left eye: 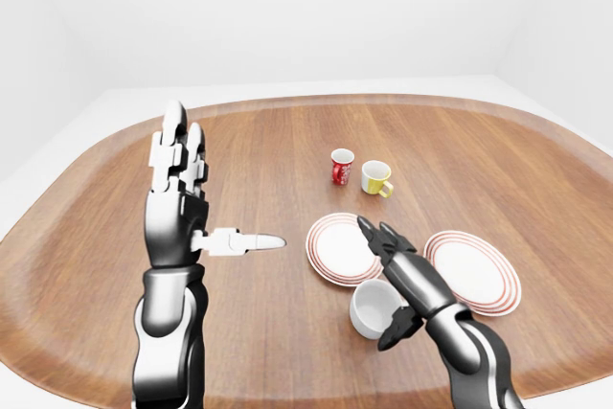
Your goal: Put the white mug on the left plate.
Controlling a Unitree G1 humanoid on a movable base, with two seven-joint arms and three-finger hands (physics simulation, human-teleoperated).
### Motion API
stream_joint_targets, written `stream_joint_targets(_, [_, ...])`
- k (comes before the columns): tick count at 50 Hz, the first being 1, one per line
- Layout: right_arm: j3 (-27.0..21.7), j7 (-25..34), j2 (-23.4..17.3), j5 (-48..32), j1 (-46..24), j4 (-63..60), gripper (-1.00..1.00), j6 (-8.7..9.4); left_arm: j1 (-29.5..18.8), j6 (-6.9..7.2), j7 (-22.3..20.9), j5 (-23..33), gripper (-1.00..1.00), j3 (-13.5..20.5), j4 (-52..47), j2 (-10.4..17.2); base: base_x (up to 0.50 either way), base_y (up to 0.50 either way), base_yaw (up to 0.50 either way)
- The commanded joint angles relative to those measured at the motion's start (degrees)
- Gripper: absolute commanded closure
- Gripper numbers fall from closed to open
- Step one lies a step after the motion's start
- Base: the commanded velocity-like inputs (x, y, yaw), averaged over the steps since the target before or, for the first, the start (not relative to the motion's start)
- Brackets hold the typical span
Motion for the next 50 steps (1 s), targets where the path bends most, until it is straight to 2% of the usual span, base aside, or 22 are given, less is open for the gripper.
stream_joint_targets(1, [-0.8, 0.5, 0.3, -1.6, -2.0, 3.2, -1.0, 0.0, 0.1, 0.0, 0.0, 0.0, -1.0, 0.0, 0.0, 0.0, 0.0, 0.0, 0.0])
stream_joint_targets(8, [-1.4, -1.5, 0.5, -2.2, -3.8, 6.0, -1.0, 0.0, 0.3, 0.0, -0.1, 0.0, -1.0, -0.1, 0.0, -0.1, 0.0, 0.0, 0.0])
stream_joint_targets(11, [-1.7, -5.4, 0.3, -3.0, -5.1, 7.7, -1.0, 0.0, 0.1, 0.0, 0.0, 0.0, -1.0, 0.1, 0.1, 0.0, 0.0, 0.0, 0.0])
stream_joint_targets(14, [-1.4, -7.7, 0.5, -2.4, -4.6, 8.4, -1.0, 0.0, 0.2, 0.0, -0.1, 0.1, -1.0, -0.1, -0.1, -0.1, 0.0, 0.0, 0.0])
stream_joint_targets(16, [-0.5, -11.4, 0.3, -2.3, -3.2, 10.3, -1.0, 0.0, 0.2, 0.0, -0.1, 0.1, -1.0, -0.1, -0.2, 0.0, 0.0, 0.0, 0.0])
stream_joint_targets(22, [0.8, -13.5, -0.1, -2.5, -0.7, 11.3, -1.0, 0.0, 0.1, 0.0, -0.1, 0.1, -1.0, 0.0, -0.4, 0.0, 0.0, 0.0, 0.0])
stream_joint_targets(39, [2.5, -13.4, -0.6, -3.5, 2.0, 9.9, -1.0, 0.0, 0.1, 0.0, 0.0, 0.1, -1.0, -0.1, -0.2, -0.1, 0.0, 0.0, 0.0])
stream_joint_targets(50, [1.9, -13.6, -0.9, -5.3, 0.7, 11.4, -1.0, 0.0, 0.2, 0.0, 0.0, 0.1, -1.0, -0.2, -0.4, -0.1, 0.0, 0.0, 0.0])
